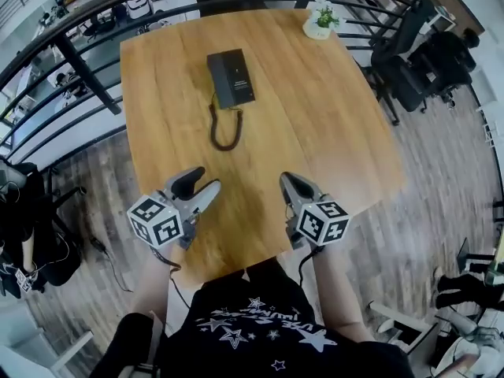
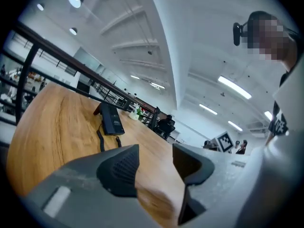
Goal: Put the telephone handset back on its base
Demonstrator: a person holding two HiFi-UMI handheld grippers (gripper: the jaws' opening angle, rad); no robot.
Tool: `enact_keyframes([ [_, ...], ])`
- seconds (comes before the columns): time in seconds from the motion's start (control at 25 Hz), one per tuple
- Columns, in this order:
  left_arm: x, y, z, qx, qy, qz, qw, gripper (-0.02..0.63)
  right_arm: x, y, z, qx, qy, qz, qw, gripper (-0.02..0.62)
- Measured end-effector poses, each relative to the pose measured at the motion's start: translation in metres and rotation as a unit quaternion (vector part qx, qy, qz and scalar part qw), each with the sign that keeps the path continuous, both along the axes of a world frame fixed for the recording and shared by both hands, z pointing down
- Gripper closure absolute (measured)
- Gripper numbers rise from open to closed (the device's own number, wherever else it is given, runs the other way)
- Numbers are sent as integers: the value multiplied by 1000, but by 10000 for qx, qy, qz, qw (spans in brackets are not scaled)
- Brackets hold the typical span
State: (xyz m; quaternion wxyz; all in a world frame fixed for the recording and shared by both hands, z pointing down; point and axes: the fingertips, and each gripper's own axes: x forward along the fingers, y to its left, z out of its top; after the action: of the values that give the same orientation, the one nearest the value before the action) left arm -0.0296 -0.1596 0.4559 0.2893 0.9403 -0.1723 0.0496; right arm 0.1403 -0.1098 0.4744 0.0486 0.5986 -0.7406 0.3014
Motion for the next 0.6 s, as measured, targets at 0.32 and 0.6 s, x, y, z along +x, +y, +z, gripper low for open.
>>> enact_keyframes([
  [0.32,12,54,29,-239,-254,313,9989,465,-9,49,26,-101,-277,138,9995,595],
  [0.6,12,117,11,-153,-152,309,9993,474,-32,106,11,200,-294,-15,9994,595],
])
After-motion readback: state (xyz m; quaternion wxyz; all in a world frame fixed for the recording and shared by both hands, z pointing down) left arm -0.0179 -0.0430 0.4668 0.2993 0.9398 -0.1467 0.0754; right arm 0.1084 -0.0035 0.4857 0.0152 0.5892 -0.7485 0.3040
